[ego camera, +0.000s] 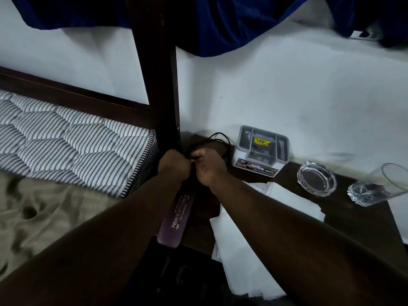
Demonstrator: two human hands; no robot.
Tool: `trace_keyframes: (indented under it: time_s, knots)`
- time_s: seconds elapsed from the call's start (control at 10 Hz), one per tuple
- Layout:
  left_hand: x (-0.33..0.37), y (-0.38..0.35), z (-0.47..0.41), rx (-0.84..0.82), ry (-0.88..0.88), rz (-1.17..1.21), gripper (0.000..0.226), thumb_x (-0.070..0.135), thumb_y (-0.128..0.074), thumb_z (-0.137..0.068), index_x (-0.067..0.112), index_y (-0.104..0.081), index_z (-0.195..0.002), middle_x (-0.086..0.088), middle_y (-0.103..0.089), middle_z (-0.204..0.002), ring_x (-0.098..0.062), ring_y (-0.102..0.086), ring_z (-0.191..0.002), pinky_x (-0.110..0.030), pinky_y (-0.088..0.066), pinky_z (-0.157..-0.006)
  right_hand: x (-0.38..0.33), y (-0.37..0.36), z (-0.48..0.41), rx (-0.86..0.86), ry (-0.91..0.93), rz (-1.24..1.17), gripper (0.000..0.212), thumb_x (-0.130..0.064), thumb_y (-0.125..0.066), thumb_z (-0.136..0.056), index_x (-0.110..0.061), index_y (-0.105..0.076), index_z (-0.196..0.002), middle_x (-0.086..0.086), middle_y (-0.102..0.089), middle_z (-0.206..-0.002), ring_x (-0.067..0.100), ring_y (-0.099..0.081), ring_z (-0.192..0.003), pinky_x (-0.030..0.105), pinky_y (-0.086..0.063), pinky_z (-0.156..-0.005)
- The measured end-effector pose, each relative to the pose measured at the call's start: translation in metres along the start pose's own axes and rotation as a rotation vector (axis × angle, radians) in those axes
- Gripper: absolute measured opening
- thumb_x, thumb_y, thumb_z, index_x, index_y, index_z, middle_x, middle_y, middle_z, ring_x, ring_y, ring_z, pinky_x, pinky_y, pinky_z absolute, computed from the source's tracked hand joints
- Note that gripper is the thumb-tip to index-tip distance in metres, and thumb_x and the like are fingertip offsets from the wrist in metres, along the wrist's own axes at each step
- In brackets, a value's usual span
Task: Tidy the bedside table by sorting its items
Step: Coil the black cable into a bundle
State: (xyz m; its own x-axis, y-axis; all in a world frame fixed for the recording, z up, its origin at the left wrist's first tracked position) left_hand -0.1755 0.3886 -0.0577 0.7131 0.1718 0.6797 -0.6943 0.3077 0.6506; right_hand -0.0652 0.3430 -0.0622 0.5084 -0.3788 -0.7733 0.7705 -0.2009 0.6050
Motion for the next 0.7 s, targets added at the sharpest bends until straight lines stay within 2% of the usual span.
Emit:
trace_keyframes:
  time_s: [0.1,0.2,0.3,0.4,0.5,0.6,0.7]
  knots:
    - [-0.001,0.0,-0.004,-0.028,0.074,0.162,0.033,0.014,-0.06,-0.097,-0.006,-0.068,-0.122,-0.026,-0.07,-0.123,-0.04,-0.067,-0.117,-0.043,-0.057,-0.095,0.004,-0.005,-0.005,0.012,-0.071,-0.145,0.015,-0.023,-0.073,-0.077,-0.024,-0.074,-0.092,0.008,-0.077,-0.103,0.025,-0.072,-0.101,0.041,-0.055,-0.098]
    - [-0.001,0.001,-0.004,-0.09,0.1,0.295,0.027,0.009,-0.054,-0.101,-0.003,-0.068,-0.121,-0.023,-0.069,-0.125,-0.038,-0.068,-0.115,-0.031,-0.057,-0.077,0.009,-0.01,-0.011,0.02,-0.085,-0.247,0.008,-0.025,-0.071,-0.071,-0.03,-0.069,-0.076,0.011,-0.078,-0.094,0.029,-0.074,-0.093,0.048,-0.058,-0.092]
    - [0.002,0.004,-0.001,-0.152,0.089,0.385,0.025,0.007,-0.053,-0.102,0.021,-0.061,-0.081,-0.004,-0.065,-0.091,-0.023,-0.064,-0.085,-0.021,-0.048,-0.055,0.004,-0.004,-0.005,0.064,-0.086,-0.355,0.01,-0.016,-0.073,-0.08,-0.022,-0.075,-0.087,0.01,-0.078,-0.092,0.026,-0.074,-0.09,0.047,-0.059,-0.09]
    - [0.009,0.008,0.006,-0.17,0.074,0.49,0.025,0.004,-0.057,-0.099,0.021,-0.059,-0.081,0.0,-0.059,-0.078,-0.011,-0.057,-0.066,-0.015,-0.049,-0.043,-0.004,0.003,0.002,0.099,-0.081,-0.454,0.012,-0.005,-0.071,-0.086,-0.016,-0.075,-0.087,0.013,-0.078,-0.092,0.024,-0.073,-0.084,0.045,-0.059,-0.087]
    - [0.018,0.009,0.019,-0.117,0.062,0.649,0.012,-0.004,-0.07,-0.086,0.006,-0.068,-0.08,-0.013,-0.064,-0.069,-0.019,-0.058,-0.055,-0.022,-0.047,-0.048,-0.014,0.014,0.009,0.133,-0.065,-0.518,0.018,-0.004,-0.071,-0.087,-0.02,-0.073,-0.078,0.012,-0.077,-0.089,0.02,-0.07,-0.079,0.042,-0.058,-0.083]
    - [0.033,0.018,0.036,-0.075,0.029,0.683,0.021,-0.006,-0.07,-0.084,0.008,-0.067,-0.069,-0.013,-0.065,-0.062,-0.02,-0.06,-0.053,-0.026,-0.05,-0.053,-0.024,0.031,0.019,0.154,-0.051,-0.589,0.012,-0.003,-0.069,-0.089,-0.011,-0.077,-0.086,0.009,-0.076,-0.089,0.019,-0.07,-0.082,0.037,-0.057,-0.085]
    - [0.048,0.029,0.048,-0.043,-0.011,0.701,0.012,0.0,-0.071,-0.086,0.005,-0.071,-0.076,-0.025,-0.072,-0.079,-0.029,-0.07,-0.073,-0.043,-0.061,-0.074,-0.036,0.05,0.033,0.173,-0.033,-0.632,0.009,-0.006,-0.069,-0.091,-0.007,-0.077,-0.091,0.01,-0.078,-0.094,0.024,-0.074,-0.089,0.038,-0.059,-0.089]
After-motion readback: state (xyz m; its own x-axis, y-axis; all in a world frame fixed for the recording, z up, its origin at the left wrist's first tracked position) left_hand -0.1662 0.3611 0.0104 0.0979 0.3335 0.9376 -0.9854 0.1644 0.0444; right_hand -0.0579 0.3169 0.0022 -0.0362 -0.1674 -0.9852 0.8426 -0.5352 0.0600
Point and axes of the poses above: each hand's wrist, its own z-axis away from the middle knuckle, its own y-axis out of the back of the hand, x = y × z, the point moved 3 cm from there along -z, towards the middle knuckle
